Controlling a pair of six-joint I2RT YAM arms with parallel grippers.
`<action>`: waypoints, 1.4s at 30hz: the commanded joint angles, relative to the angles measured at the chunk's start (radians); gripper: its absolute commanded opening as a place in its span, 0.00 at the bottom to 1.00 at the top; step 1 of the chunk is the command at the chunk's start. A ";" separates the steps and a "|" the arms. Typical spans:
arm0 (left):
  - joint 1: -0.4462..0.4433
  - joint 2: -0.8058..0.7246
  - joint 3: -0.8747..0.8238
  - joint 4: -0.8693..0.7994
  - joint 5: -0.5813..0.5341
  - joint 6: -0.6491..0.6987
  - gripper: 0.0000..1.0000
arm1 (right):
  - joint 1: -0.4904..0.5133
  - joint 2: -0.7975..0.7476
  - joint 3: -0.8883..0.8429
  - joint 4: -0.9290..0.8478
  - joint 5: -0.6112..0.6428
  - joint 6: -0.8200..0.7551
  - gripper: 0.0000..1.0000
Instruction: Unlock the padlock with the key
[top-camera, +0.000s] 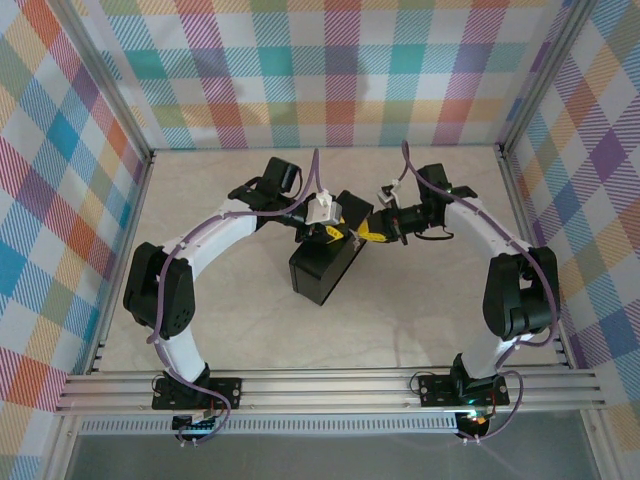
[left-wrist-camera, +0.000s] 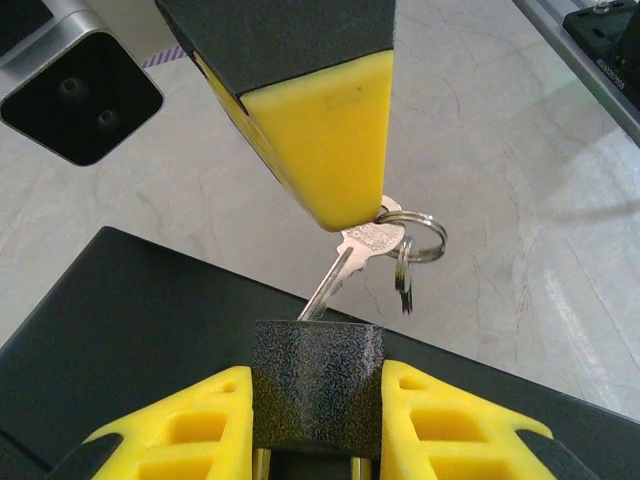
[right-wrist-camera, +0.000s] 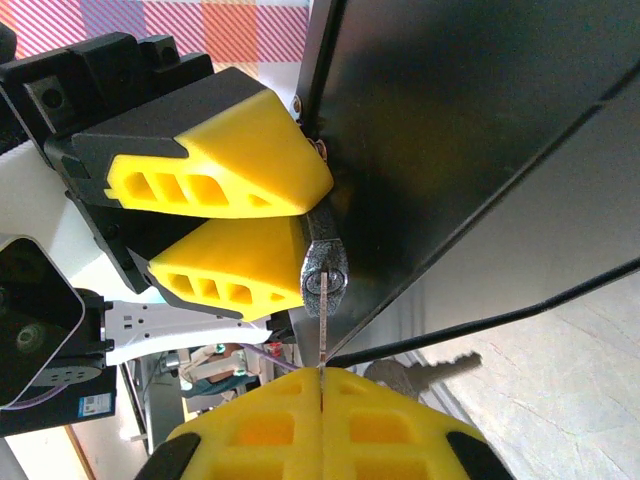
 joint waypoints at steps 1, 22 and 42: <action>-0.005 -0.039 -0.009 0.046 0.052 -0.001 0.19 | 0.015 0.006 0.030 0.039 -0.022 0.016 0.00; 0.026 0.008 0.091 -0.183 0.100 0.149 0.19 | -0.033 -0.021 0.004 -0.173 -0.037 -0.243 0.00; 0.026 0.026 0.105 -0.200 0.131 0.175 0.19 | 0.022 0.017 0.021 -0.151 -0.051 -0.242 0.00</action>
